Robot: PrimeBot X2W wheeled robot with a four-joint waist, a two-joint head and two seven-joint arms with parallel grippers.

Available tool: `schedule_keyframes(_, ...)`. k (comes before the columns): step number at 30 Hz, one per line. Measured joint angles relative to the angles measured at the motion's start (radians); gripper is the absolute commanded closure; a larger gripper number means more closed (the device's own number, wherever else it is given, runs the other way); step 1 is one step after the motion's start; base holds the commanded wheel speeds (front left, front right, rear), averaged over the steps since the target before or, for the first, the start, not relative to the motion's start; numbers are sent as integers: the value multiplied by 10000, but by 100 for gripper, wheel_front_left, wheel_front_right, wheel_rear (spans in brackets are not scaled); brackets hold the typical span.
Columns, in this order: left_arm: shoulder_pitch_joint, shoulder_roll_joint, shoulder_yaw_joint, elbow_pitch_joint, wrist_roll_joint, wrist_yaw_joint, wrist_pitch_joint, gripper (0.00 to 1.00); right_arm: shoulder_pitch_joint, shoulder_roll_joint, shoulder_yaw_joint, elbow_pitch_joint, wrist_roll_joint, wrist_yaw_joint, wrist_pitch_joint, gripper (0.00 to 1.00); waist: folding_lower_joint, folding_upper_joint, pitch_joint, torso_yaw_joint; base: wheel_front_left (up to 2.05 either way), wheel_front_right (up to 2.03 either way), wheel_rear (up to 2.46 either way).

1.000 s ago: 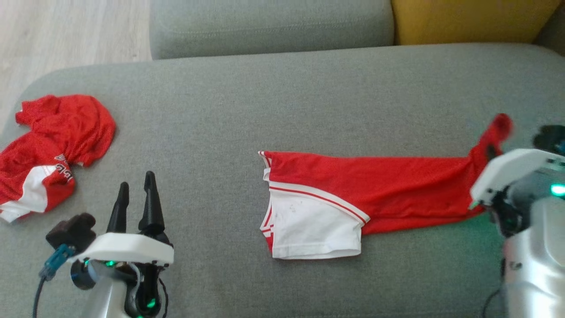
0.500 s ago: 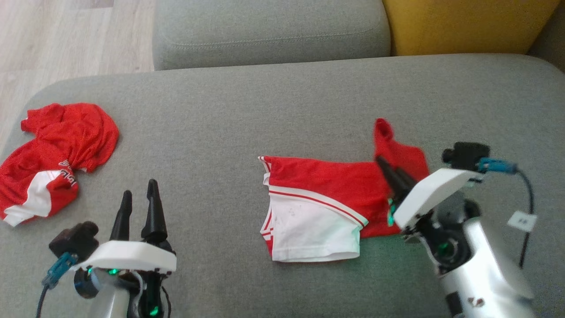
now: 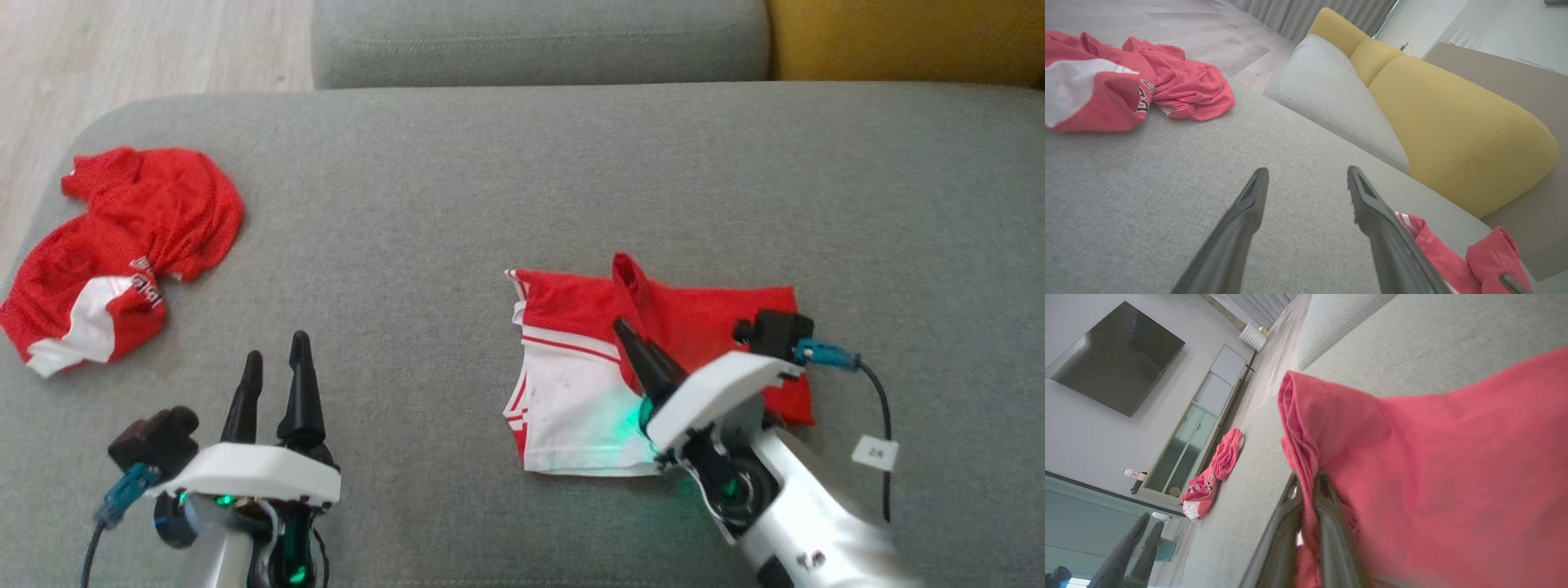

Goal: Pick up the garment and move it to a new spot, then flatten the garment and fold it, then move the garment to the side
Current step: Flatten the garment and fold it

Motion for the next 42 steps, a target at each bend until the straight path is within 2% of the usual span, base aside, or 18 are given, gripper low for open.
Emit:
schedule_keyframes(7,-146,0,-178,167,-86,-12,0,0,-1188,-46,1946,1168,1547,0,-1058,100,0,0,332,372,0,0,0)
schedule_keyframes(8,-184,0,-192,230,-86,-12,0,0,-1252,-46,2222,1392,1672,0,-1210,95,0,0,358,408,0,0,0)
schedule_keyframes(9,-204,2,-194,280,-86,-12,0,0,-1312,-46,2539,1603,1756,0,-1302,0,0,0,374,436,0,0,0)
schedule_keyframes(16,-198,2,-219,520,-86,-90,0,0,-1471,-61,4027,2090,3022,0,-1827,0,0,0,195,430,0,0,0)
schedule_keyframes(20,-173,2,-203,550,-86,-84,0,0,-2132,-61,4278,2291,3816,0,-2249,0,0,0,-31,260,0,0,0)
schedule_keyframes(24,-126,2,-163,510,-86,-19,0,0,-2945,-59,4575,2970,3797,0,-2671,0,0,0,-240,-12,0,0,0)
schedule_keyframes(30,63,4,63,272,-144,19,0,0,-3998,-88,4646,4767,2504,0,-3068,0,0,0,-497,-445,0,0,0)
schedule_keyframes(33,63,2,65,105,-144,94,0,0,-4282,-399,4690,5246,1498,0,-3166,0,0,0,-575,-621,0,0,0)
schedule_keyframes(34,62,2,84,-52,-144,105,0,0,-4405,-832,4401,5242,803,0,-3191,0,0,0,-596,-720,0,0,0)
schedule_keyframes(38,62,0,113,-314,-128,105,0,0,-4396,-1845,3179,4575,-1095,0,-3200,0,0,0,-578,-879,0,0,0)
schedule_keyframes(42,79,0,134,-477,313,107,0,0,-3522,-2374,1014,3302,-3137,0,-3202,0,0,0,-571,-958,0,0,0)
